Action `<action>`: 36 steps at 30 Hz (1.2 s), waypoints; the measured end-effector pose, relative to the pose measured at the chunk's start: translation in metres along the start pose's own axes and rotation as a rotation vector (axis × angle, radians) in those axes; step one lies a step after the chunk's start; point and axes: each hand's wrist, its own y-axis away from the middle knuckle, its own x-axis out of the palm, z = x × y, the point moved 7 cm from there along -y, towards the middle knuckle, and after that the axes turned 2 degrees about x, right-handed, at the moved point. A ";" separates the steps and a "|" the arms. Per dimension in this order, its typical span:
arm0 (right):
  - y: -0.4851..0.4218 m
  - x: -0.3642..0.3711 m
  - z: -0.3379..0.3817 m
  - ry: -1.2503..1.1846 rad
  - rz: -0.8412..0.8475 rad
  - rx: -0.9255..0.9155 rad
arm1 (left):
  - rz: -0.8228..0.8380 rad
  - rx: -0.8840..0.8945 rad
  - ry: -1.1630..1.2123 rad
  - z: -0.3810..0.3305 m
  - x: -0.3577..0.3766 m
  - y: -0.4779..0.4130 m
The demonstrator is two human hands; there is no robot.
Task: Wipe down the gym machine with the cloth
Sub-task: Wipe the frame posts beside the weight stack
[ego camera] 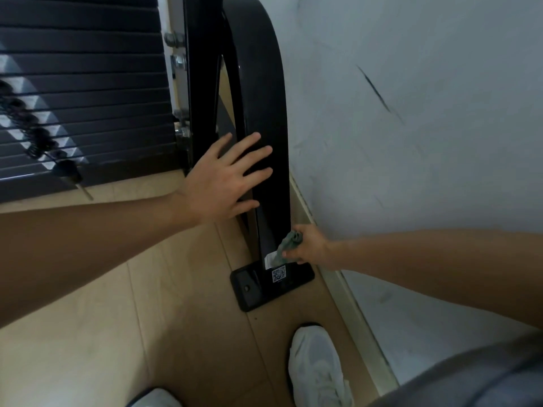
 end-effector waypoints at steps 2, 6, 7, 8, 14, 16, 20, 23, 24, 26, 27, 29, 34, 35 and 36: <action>0.001 0.005 -0.005 0.018 0.026 0.056 | 0.000 0.001 0.009 -0.001 0.000 0.000; -0.001 -0.001 0.006 -0.038 -0.008 0.048 | 0.020 0.010 0.009 0.000 -0.003 -0.001; -0.003 -0.008 0.014 -0.045 -0.037 0.014 | 0.025 0.010 0.015 0.001 -0.004 -0.002; -0.004 -0.017 0.025 -0.053 -0.067 -0.027 | 0.030 0.007 0.022 0.001 -0.005 -0.003; 0.013 -0.066 0.104 -0.197 -0.164 -0.346 | -0.043 -0.042 0.141 0.013 -0.019 -0.014; 0.023 -0.077 0.130 -0.202 -0.228 -0.442 | -0.104 -0.066 0.257 0.020 -0.026 -0.017; 0.047 -0.107 0.171 -0.136 -0.516 -0.626 | -0.246 -0.239 0.515 0.034 -0.045 -0.017; 0.076 -0.122 0.204 -0.135 -0.630 -0.794 | -0.344 -0.418 0.734 0.045 -0.055 -0.018; 0.083 -0.124 0.215 -0.146 -0.604 -0.840 | -0.385 -0.505 0.817 0.053 -0.057 -0.018; 0.091 -0.121 0.238 -0.074 -0.486 -0.908 | -0.454 -0.659 0.962 0.068 -0.062 -0.017; 0.093 -0.117 0.248 -0.007 -0.409 -0.937 | -0.465 -0.698 1.030 0.074 -0.063 -0.016; 0.096 -0.107 0.262 0.090 -0.272 -0.979 | -0.426 -0.719 1.157 0.081 -0.061 -0.015; 0.095 -0.092 0.278 0.141 -0.165 -0.994 | -0.396 -0.830 1.347 0.093 -0.055 0.000; 0.095 -0.093 0.280 0.110 -0.172 -0.992 | -0.399 -0.899 1.419 0.095 -0.049 0.005; 0.094 -0.097 0.282 0.103 -0.224 -1.002 | -0.400 -0.980 1.487 0.097 -0.041 0.010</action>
